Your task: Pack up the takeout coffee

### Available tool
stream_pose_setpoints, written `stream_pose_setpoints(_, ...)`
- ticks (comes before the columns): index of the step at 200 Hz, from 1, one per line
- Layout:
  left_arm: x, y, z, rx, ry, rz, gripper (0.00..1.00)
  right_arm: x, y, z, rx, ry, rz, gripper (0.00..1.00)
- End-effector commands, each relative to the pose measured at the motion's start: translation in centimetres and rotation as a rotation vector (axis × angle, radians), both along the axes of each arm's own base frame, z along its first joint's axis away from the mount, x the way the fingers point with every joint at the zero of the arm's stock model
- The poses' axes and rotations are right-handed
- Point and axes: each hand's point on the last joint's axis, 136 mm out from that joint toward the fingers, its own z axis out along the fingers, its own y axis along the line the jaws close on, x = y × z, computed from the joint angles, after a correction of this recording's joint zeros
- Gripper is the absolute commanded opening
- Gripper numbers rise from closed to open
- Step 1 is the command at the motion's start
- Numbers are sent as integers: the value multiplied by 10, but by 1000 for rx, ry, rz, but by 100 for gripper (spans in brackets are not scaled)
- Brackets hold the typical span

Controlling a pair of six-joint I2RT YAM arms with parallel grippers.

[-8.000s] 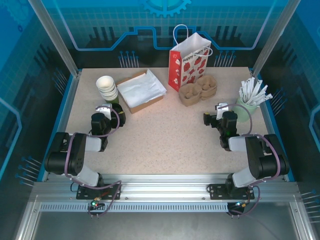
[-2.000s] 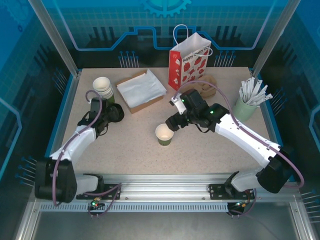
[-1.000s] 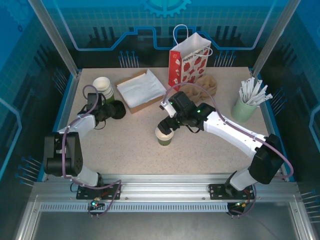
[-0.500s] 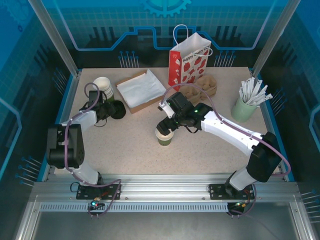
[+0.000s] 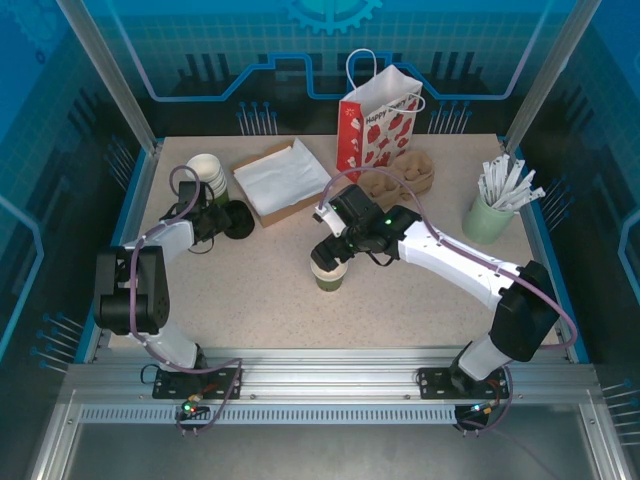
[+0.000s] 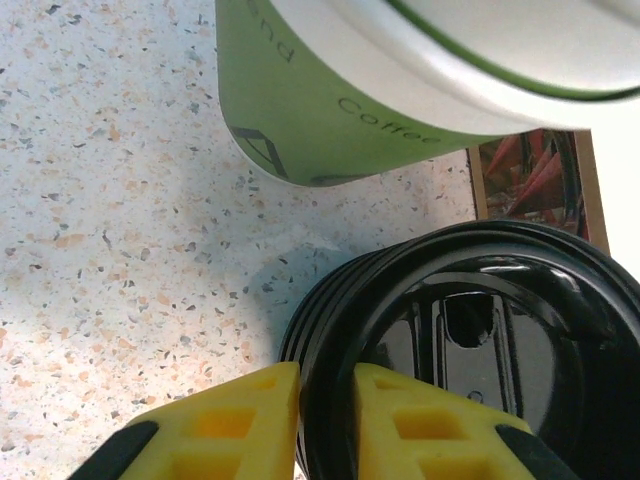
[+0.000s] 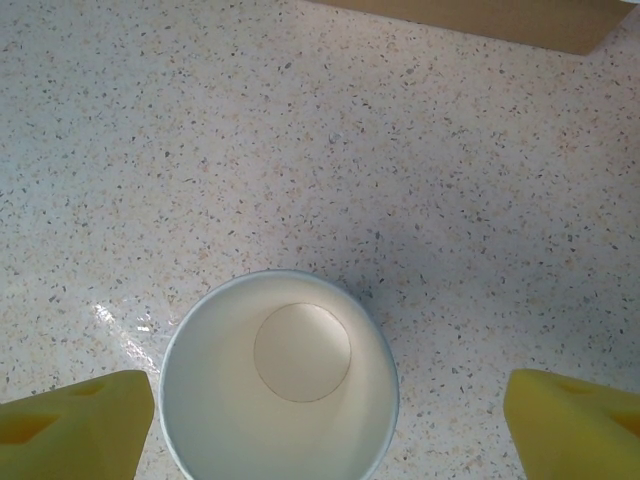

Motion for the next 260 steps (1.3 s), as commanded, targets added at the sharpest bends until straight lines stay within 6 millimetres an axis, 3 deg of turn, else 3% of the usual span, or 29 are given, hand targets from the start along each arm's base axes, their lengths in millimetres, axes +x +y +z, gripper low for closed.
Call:
stream_pose_setpoints(1,6,1,18,-10,-38,-11,20,-2,12,5,18,3,18,92)
stream_pose_setpoints(115,1,0,33,-6,-66,-16,17,-4,14,6,9,-3,24,92)
stream_pose_setpoints(141,-3,-9,49,-57,-105,-36,14,-1,9,19,9,-39,14,90)
stream_pose_setpoints(164,-15,-41,90,-236,-232,-91,12,2,2,54,90,-102,14,89)
stream_pose_setpoints(214,-72,-146,210,-686,-503,-374,9,-2,11,174,731,-129,198,92)
stream_pose_setpoints(233,-93,-178,248,-803,-548,-491,8,4,16,199,842,-163,236,92)
stream_pose_setpoints(260,-112,-206,279,-946,-572,-596,8,6,28,225,1007,-167,296,96)
